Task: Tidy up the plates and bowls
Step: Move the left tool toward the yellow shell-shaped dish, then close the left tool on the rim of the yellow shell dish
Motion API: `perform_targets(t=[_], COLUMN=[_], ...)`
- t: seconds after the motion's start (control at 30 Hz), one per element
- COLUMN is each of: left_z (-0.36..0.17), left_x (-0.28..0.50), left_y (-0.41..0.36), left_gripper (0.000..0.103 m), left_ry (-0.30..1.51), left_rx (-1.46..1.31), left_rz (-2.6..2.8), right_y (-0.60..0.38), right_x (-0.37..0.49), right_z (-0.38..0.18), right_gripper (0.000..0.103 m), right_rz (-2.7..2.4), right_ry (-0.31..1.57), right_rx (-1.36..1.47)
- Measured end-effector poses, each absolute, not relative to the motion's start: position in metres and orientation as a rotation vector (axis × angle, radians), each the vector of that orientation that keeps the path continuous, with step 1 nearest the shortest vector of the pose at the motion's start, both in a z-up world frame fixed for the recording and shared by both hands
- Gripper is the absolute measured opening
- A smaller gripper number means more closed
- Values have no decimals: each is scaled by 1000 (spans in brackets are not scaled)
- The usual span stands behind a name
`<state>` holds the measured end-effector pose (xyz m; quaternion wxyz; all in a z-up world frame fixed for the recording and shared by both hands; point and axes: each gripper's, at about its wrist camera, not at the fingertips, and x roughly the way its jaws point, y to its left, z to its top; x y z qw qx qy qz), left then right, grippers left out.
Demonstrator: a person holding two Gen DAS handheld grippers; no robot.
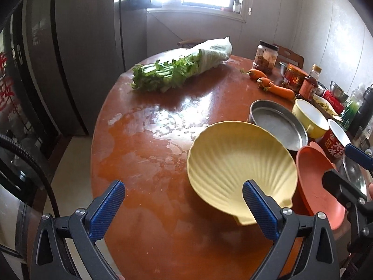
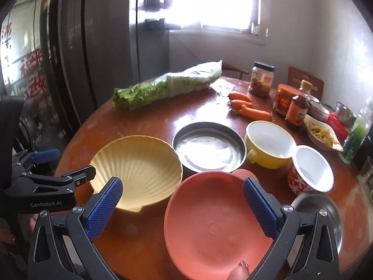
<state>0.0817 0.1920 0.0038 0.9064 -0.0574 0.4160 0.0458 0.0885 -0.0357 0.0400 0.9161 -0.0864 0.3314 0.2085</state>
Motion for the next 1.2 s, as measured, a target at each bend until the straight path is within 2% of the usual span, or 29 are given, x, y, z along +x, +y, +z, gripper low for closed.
perform_targets(t=[0.2, 0.27, 0.37, 0.43, 0.53, 0.57, 0.63, 0.7, 0.8, 0.97, 1.03, 1.1, 1.2], left_z=[-4, -8, -12, -15, -20, -22, -22, -21, -22, -23, -23, -23, -23], left_x=[95, 99, 103, 106, 110, 111, 111, 111, 114, 115, 115, 115, 114], left_y=[191, 191, 191, 190, 187, 186, 184, 183, 179, 177, 180, 182, 186], left_gripper=[101, 98, 86, 77, 65, 62, 58, 55, 45, 41, 30, 26, 24], left_ry=[884, 895, 915, 921, 939, 946, 933, 930, 929, 922, 921, 921, 919], left_rx=[-125, -118, -129, -138, -145, -158, -172, -182, -167, -142, -134, -138, -145], left_rz=[65, 67, 63, 54, 31, 15, -4, -16, -10, 8, 25, 26, 15], right_y=[-28, -23, -17, -15, -13, -12, -11, -9, -6, -2, -1, -2, 0], right_x=[111, 116, 122, 127, 131, 132, 133, 134, 136, 140, 142, 145, 148], right_z=[32, 31, 26, 23, 17, 16, 13, 12, 12, 10, 8, 8, 6], right_gripper=[102, 101, 92, 75, 64, 63, 52, 47, 42, 37, 33, 32, 29], right_rz=[457, 471, 484, 487, 498, 500, 516, 526, 525, 539, 530, 526, 523], right_ry=[711, 712, 734, 755, 772, 775, 783, 791, 790, 805, 816, 819, 834], right_rx=[-200, -217, -241, -246, -258, -267, -270, -277, -294, -317, -323, -323, -328])
